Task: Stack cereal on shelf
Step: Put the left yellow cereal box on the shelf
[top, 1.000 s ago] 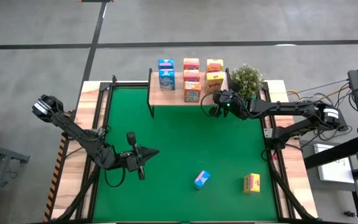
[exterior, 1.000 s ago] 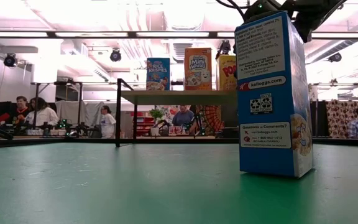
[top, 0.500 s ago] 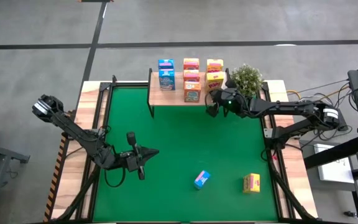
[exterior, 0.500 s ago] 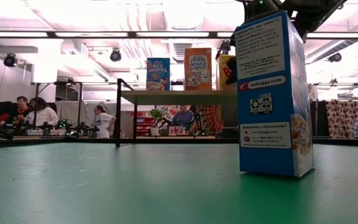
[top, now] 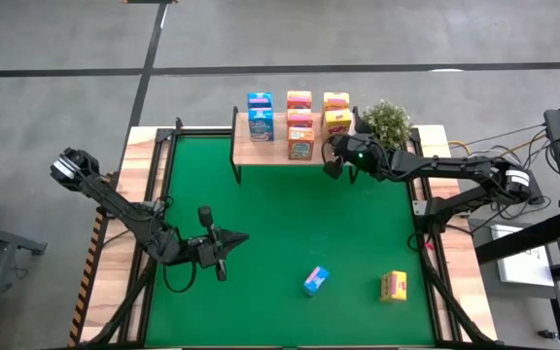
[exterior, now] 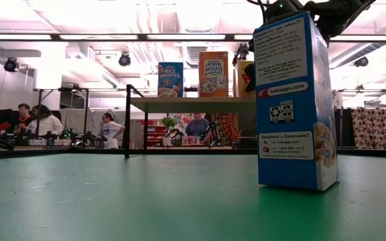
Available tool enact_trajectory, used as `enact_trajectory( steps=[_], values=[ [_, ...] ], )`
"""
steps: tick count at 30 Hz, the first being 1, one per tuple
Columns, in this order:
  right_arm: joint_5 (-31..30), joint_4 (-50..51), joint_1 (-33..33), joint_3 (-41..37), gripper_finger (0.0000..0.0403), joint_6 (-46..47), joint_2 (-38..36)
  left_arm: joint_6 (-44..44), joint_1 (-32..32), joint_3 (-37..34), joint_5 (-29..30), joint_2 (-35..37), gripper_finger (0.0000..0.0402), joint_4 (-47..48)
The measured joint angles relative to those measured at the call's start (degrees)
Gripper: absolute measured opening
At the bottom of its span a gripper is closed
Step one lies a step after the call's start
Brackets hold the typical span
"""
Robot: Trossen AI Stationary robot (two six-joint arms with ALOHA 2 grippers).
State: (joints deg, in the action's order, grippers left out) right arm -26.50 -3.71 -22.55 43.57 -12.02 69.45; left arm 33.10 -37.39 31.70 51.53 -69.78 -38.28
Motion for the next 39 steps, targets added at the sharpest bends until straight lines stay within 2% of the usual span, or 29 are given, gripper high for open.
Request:
enact_trajectory(
  steps=[18, 23, 37, 39],
  values=[
    [0.2, -4.6, 0.0, 0.0, 0.0012, -0.9, 0.0, 0.0, 0.0, 0.0, 0.0, 0.0, 0.0000, 0.0],
    [2.9, -6.6, -0.5, 0.0, 0.0012, -1.0, 0.0, 0.0, 0.0, 0.0, 0.0, 0.0, 0.0000, 0.0],
    [3.1, -7.9, -1.4, -0.1, 0.0012, 0.4, 0.0, 0.2, 0.0, 0.0, 0.0, 0.0, 0.0000, -1.2],
    [5.0, -8.1, -1.4, -0.1, 0.0012, 1.7, 0.0, -0.1, 0.0, 0.0, 0.0, 0.0, 0.0000, -1.2]
  ],
)
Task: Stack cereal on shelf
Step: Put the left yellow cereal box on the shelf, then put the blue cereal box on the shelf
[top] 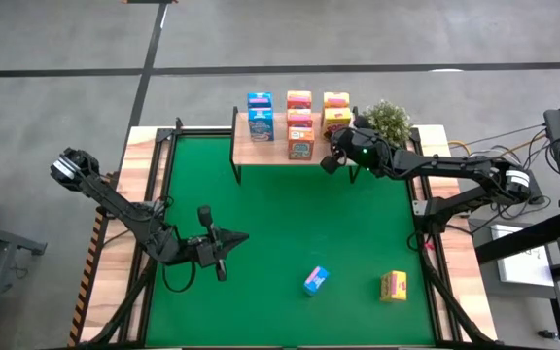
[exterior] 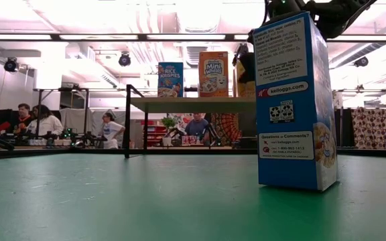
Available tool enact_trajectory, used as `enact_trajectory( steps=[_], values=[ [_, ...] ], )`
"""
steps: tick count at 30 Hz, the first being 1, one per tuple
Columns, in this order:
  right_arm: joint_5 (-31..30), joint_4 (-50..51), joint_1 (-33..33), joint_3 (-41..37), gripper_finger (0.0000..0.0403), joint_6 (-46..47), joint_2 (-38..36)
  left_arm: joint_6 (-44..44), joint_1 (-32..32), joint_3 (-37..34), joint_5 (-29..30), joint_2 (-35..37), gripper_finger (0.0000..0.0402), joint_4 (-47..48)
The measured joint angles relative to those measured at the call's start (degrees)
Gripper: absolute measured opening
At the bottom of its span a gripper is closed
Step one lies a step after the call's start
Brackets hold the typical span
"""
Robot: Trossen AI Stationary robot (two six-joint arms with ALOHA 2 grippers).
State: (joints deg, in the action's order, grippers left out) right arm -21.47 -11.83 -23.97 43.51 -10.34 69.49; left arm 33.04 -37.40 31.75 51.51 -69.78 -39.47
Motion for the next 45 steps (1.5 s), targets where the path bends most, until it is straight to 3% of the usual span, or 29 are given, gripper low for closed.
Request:
enact_trajectory(
  steps=[11, 22, 29, 35, 38, 45],
  values=[
    [2.2, -0.2, 2.6, 0.0, 0.0012, 4.4, -1.1, -0.8, 0.0, 0.0, 0.0, 0.0, 0.0000, 0.0],
    [2.1, 5.2, 17.7, -1.6, 0.0012, 6.8, -10.8, -2.3, 0.0, 0.0, 0.0, 0.0, 0.0000, -2.1],
    [2.0, -9.7, 26.5, -10.0, 0.0012, 3.1, -12.4, -6.4, 0.1, 1.3, -3.3, -0.1, 0.0000, -3.0],
    [2.8, -24.3, 29.3, -15.8, 0.0012, -4.5, -12.4, -9.0, 0.1, 6.1, -4.5, -4.4, 0.0000, -3.0],
    [6.4, -28.5, 29.4, -16.5, 0.0012, -7.7, -12.7, -8.8, 0.1, 9.5, -4.4, -8.2, 0.0000, -2.9],
    [13.8, -33.2, 29.4, -16.5, 0.0012, -13.2, -14.4, -6.5, 0.2, 17.2, 6.2, -15.7, 0.0000, -2.3]
  ],
)
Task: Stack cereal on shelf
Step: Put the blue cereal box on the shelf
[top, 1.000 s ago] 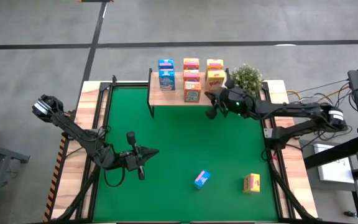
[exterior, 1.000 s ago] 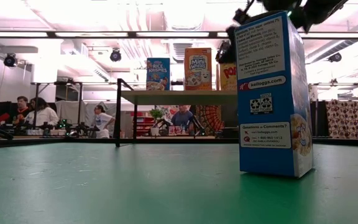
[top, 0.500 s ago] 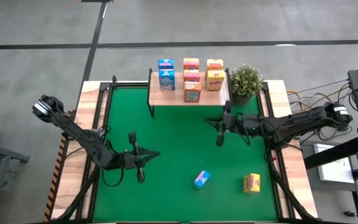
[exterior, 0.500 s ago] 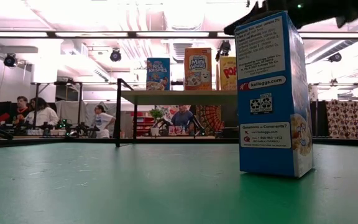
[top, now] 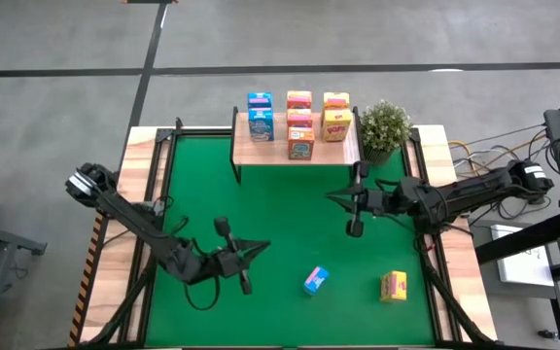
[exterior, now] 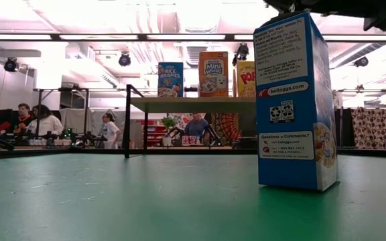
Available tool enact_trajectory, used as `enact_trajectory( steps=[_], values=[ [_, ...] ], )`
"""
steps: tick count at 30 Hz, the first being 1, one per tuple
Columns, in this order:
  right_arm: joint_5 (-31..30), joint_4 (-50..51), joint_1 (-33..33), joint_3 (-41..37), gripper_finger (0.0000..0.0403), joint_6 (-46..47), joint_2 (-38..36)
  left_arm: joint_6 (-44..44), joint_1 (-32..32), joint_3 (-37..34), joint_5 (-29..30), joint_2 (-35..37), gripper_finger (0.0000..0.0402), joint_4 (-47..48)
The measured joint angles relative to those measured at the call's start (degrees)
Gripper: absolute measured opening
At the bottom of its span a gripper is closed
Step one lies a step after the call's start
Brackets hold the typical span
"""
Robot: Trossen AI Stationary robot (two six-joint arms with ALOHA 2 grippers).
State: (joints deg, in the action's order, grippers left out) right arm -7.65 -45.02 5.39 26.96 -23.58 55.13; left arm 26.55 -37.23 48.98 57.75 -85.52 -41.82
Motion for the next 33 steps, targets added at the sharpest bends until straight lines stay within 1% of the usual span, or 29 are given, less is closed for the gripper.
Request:
enact_trajectory(
  steps=[2, 13, 16, 19, 22, 25, 29, 33],
  values=[
    [0.6, -0.1, 0.0, 0.0, 0.0012, -0.8, -0.8, 0.1, 0.0, 1.5, 1.3, -1.3, 0.0000, 1.2],
    [0.6, 0.1, 0.0, -0.8, 0.0012, -4.0, -6.8, -4.4, 0.2, 7.4, 1.1, -3.6, 0.0000, 8.3],
    [0.6, 0.1, 0.0, -2.1, 0.0012, -4.5, -9.2, -7.0, 0.5, 8.5, -1.1, -3.6, 0.0000, 10.5],
    [0.6, -0.2, 0.0, -3.3, 0.0012, -4.3, -11.5, -11.9, 1.8, 8.8, -6.0, -3.7, 0.0000, 11.5],
    [0.6, 0.0, 0.0, -4.2, 0.0012, -4.1, -13.1, -20.9, 3.9, 8.8, -9.9, -3.7, 0.0000, 13.4],
    [0.6, 0.1, 0.0, -4.8, 0.0012, -4.1, -14.0, -34.5, 6.2, 9.5, -14.3, -3.7, 0.0000, 19.9],
    [0.6, 0.1, 0.0, -5.3, 0.0012, -4.1, -14.6, -53.9, 7.7, 15.0, -18.7, -3.7, 0.0000, 34.6],
    [0.3, 0.4, 0.0, -5.3, 0.0012, -4.1, -14.6, -72.9, 7.6, 23.3, -19.1, -5.6, 0.0000, 53.1]
  ],
)
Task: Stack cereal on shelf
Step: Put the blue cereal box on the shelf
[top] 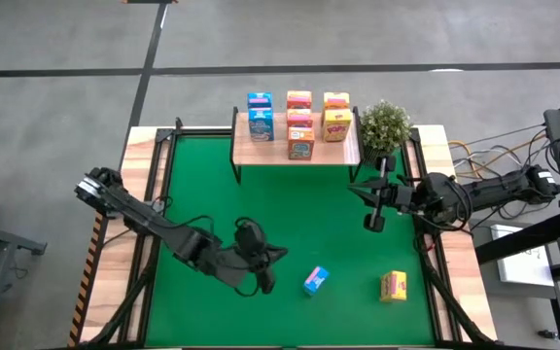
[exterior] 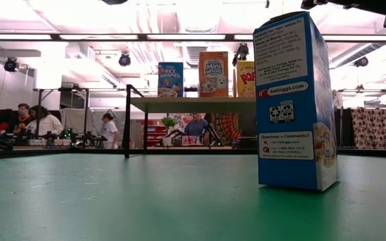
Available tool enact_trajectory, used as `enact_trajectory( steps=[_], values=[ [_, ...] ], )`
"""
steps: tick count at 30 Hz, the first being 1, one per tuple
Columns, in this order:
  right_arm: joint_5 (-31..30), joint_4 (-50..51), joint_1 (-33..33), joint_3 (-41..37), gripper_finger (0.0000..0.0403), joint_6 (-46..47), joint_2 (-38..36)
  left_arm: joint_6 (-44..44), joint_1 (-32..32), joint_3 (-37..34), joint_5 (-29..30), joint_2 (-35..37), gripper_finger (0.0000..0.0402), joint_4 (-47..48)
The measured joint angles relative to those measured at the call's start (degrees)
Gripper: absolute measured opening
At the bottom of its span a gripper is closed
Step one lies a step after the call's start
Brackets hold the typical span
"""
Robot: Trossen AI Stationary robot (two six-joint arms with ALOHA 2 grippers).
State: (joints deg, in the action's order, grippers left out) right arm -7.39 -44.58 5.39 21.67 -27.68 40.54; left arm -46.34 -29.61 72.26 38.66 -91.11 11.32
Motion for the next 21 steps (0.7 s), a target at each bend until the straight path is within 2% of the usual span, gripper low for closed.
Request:
enact_trajectory(
  steps=[5, 9, 12, 15, 21],
  values=[
    [-0.1, 1.1, 0.0, 0.2, 0.0012, 0.0, 0.0, -16.8, -0.3, 12.9, -0.5, -8.7, 0.0000, 17.1],
    [-0.1, 1.2, 0.0, 0.2, 0.0012, 0.6, 0.0, -23.6, -0.3, 24.7, -3.1, -16.3, 0.0001, 32.9],
    [-0.1, 1.9, 0.0, 0.2, 0.0012, 1.1, -0.1, -23.8, -0.3, 33.1, -3.0, -21.1, 0.0013, 40.6],
    [-0.1, 2.4, 0.0, 0.2, 0.0012, 2.1, -0.1, -20.3, -0.3, 40.2, -3.2, -25.3, 0.0039, 42.8],
    [-0.1, 4.2, 0.0, 0.2, 0.0012, 3.6, -0.3, -14.6, -0.3, 51.8, -6.6, -32.6, 0.0123, 46.5]
  ],
)
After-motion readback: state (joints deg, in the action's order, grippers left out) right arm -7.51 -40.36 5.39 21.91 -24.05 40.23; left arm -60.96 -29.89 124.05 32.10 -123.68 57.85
